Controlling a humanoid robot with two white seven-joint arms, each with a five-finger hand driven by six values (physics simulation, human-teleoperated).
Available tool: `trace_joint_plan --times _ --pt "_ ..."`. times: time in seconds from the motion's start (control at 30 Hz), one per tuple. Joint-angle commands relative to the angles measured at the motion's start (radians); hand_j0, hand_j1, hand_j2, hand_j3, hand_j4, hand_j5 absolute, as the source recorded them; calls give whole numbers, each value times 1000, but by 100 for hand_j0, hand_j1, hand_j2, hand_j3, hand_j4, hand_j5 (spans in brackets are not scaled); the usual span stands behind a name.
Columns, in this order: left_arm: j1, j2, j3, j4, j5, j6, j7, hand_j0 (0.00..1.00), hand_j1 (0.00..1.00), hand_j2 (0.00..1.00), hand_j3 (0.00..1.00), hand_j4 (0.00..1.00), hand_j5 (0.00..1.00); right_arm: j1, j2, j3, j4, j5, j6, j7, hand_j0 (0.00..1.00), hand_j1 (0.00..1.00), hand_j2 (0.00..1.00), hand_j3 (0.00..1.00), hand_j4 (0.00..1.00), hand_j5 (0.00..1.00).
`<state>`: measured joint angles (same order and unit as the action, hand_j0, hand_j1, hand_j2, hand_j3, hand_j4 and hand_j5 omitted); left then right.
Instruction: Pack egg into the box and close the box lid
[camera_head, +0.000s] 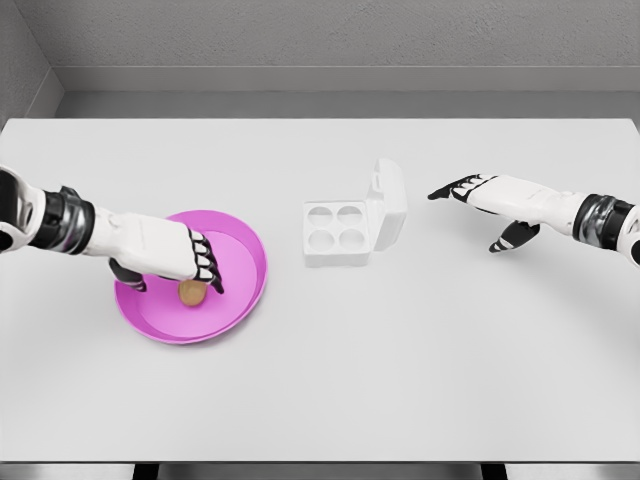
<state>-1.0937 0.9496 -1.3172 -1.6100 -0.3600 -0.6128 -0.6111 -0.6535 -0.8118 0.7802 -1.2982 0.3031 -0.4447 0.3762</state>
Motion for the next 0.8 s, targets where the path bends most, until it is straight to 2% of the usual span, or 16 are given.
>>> trace_joint_plan --times 0.0,0.47,0.77 --pt "2 -6 -2 4 3 2 0 88 88 88 88 88 88 0 -1 -1 0 -4 1 0 100 100 100 100 100 100" --pt "15 -32 -2 44 1 2 0 85 85 85 85 85 85 -8 -1 24 28 -4 1 0 100 100 100 100 100 100" --pt "15 -35 3 42 3 2 0 82 82 82 82 82 82 -8 -1 28 30 -5 1 0 100 100 100 100 100 100"
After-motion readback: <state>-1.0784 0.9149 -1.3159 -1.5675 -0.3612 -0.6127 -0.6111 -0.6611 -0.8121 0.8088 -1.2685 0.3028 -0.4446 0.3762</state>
